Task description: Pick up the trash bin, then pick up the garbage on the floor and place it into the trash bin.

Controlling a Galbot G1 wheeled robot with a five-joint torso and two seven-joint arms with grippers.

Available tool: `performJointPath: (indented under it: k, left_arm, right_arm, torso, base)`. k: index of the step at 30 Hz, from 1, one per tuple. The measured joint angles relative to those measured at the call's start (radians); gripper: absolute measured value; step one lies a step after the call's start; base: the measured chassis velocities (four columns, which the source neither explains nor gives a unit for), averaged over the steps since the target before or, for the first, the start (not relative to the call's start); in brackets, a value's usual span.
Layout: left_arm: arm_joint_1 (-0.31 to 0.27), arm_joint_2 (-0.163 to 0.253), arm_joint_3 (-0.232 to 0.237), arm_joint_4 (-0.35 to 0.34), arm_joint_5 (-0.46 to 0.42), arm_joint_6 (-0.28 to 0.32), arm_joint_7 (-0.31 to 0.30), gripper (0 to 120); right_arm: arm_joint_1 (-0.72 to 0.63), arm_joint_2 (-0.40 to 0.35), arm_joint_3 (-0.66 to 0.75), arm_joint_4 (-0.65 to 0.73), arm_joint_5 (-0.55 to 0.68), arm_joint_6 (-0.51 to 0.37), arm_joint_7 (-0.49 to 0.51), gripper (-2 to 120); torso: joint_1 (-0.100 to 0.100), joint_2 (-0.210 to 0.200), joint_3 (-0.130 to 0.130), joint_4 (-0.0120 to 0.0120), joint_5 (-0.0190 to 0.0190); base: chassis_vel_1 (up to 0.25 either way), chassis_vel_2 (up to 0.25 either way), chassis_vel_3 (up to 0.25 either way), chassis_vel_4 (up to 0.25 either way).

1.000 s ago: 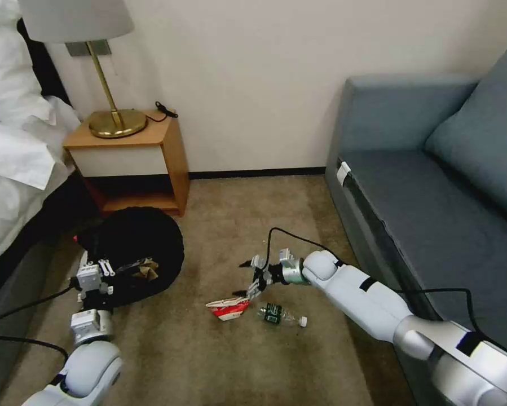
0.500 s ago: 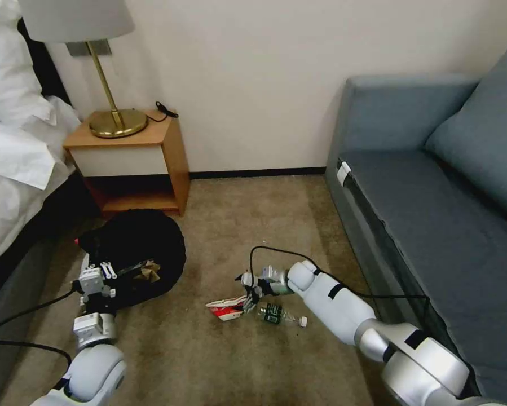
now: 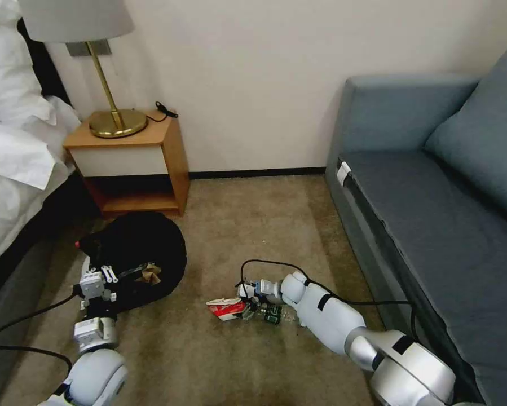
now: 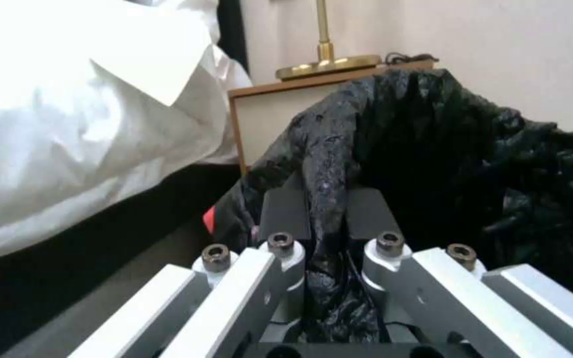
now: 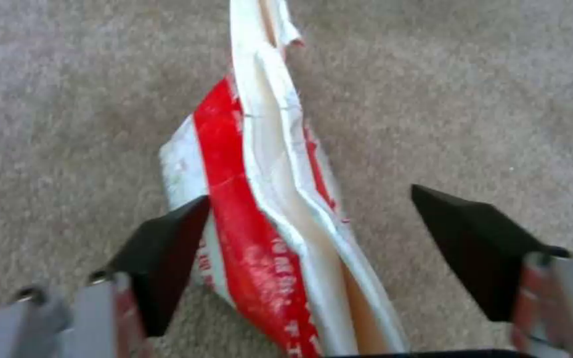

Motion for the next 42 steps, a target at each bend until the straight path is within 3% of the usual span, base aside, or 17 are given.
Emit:
performJointPath:
  k: [7, 9, 10, 21, 32, 39, 42]
  left_arm:
    - [0.011, 0.008, -0.004, -0.009, 0.0, -0.003, 0.0, 7]
    - [0.011, 0.008, -0.004, -0.01, 0.0, -0.003, 0.0, 7]
    - [0.011, 0.008, -0.004, -0.011, 0.0, -0.003, 0.0, 7]
    - [0.014, 0.01, -0.002, -0.012, 0.002, -0.004, 0.0, 7]
    - [0.016, 0.033, -0.002, -0.015, 0.0, -0.008, -0.001, 7]
    - [0.017, 0.037, 0.0, -0.021, -0.002, -0.008, -0.002, 7]
    - [0.016, 0.034, 0.004, -0.024, -0.003, -0.008, -0.002, 7]
  right_arm:
    - [-0.005, -0.017, -0.002, 0.018, -0.006, 0.001, -0.009, 50]
    - [-0.005, -0.019, -0.002, 0.02, -0.005, 0.001, -0.01, 48]
    - [-0.007, -0.022, -0.002, 0.025, -0.003, 0.001, -0.012, 40]
    - [-0.017, -0.039, 0.017, 0.032, 0.001, 0.018, -0.018, 1]
    - [0.005, -0.05, 0.133, 0.046, 0.07, 0.051, -0.034, 0]
    - [0.089, -0.052, 0.192, 0.104, 0.292, 0.068, -0.004, 0]
    - [0.143, -0.048, 0.141, 0.177, 0.486, 0.07, 0.038, 0]
  torso:
    - [0.0, 0.0, 0.0, 0.0, 0.0001]
    - [0.0, 0.0, 0.0, 0.0, 0.0001]
    - [0.0, 0.0, 0.0, 0.0, 0.0001]
    - [0.0, 0.0, 0.0, 0.0, 0.0001]
    - [0.0, 0.0, 0.0, -0.0001, 0.0001]
    - [0.0, 0.0, 0.0, -0.0001, 0.0001]
    - [0.0, 0.0, 0.0, -0.0001, 0.0]
  base:
    - [0.0, 0.0, 0.0, 0.0]
    - [0.0, 0.0, 0.0, 0.0]
    - [0.0, 0.0, 0.0, 0.0]
    - [0.0, 0.0, 0.0, 0.0]
    - [0.0, 0.0, 0.0, 0.0]
    - [0.0, 0.0, 0.0, 0.0]
    - [0.0, 0.0, 0.0, 0.0]
